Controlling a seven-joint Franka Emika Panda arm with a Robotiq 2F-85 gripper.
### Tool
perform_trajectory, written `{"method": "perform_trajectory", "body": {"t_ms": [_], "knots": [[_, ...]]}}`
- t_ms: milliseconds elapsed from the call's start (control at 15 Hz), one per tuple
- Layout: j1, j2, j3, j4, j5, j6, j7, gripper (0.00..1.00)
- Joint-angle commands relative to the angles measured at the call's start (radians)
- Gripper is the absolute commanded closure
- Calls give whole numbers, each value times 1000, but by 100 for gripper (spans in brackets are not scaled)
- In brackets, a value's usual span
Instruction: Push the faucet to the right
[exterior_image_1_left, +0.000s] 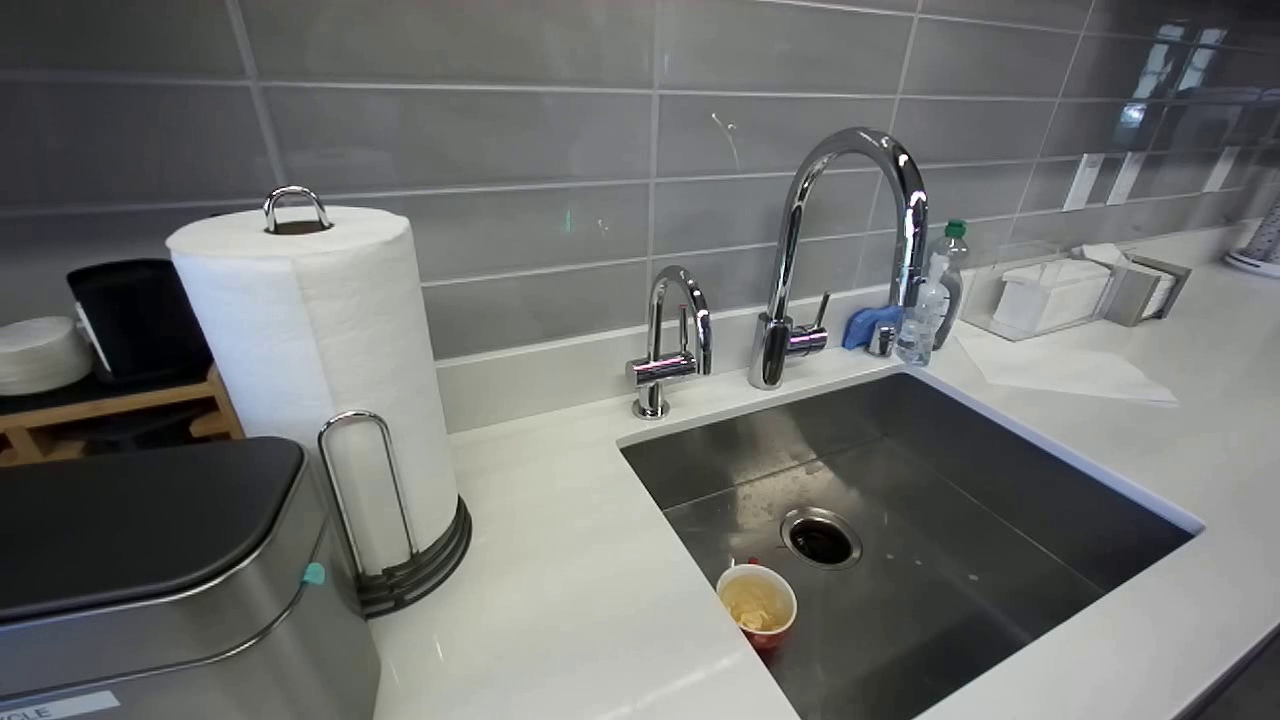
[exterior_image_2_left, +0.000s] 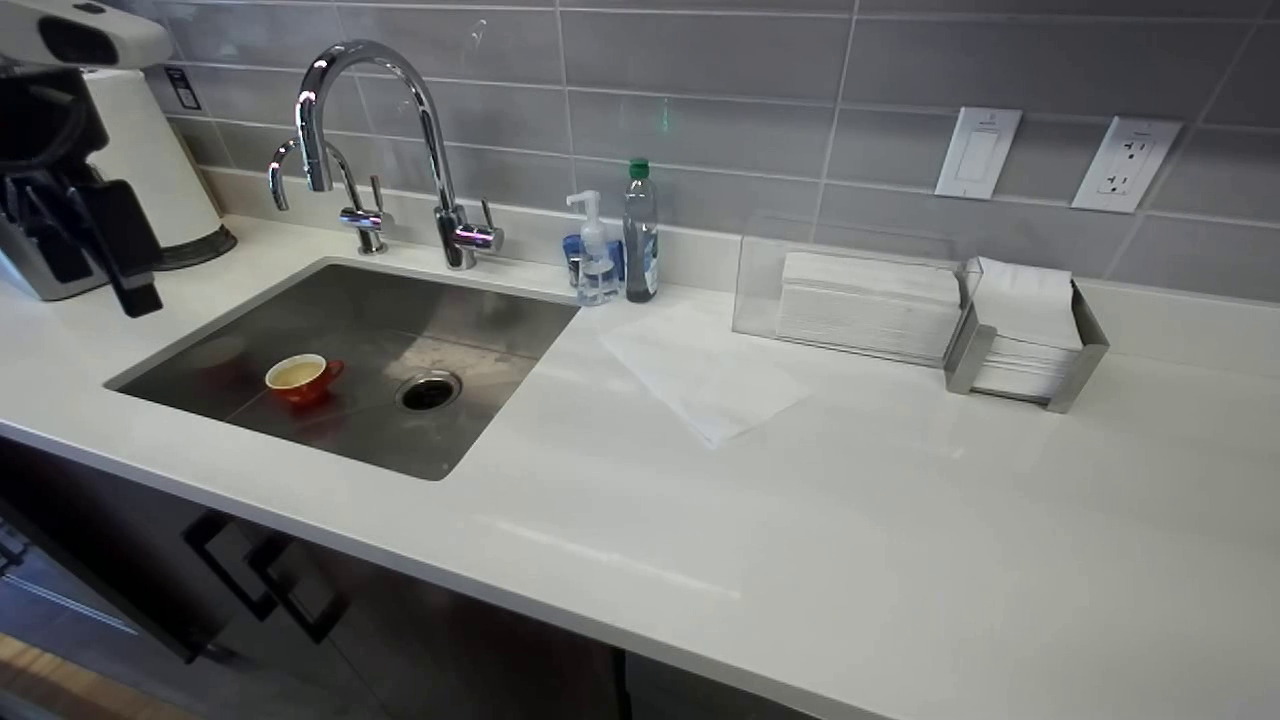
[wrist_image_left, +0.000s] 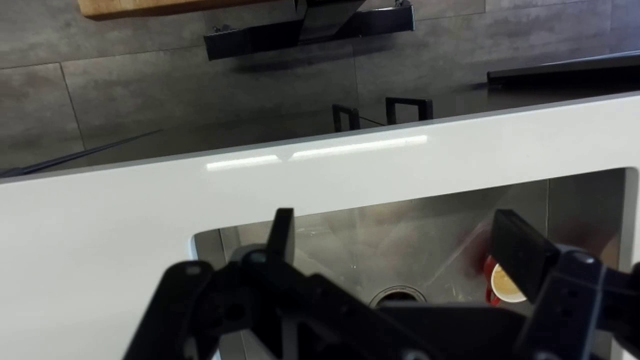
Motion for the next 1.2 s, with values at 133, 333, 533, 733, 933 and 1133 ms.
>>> {"method": "perform_trajectory", "body": {"t_ms": [133,333,533,733,933,1133], "knots": [[107,-27,196,7,74,30,220,0],[145,-2,312,6,97,86,380,0],[180,45,389,39,123,155,490,0],[189,114,424,103,129,217,549,0],[189,185,416,181,127,275,546,0],[172,273,405,239,102,422,531,0]]}}
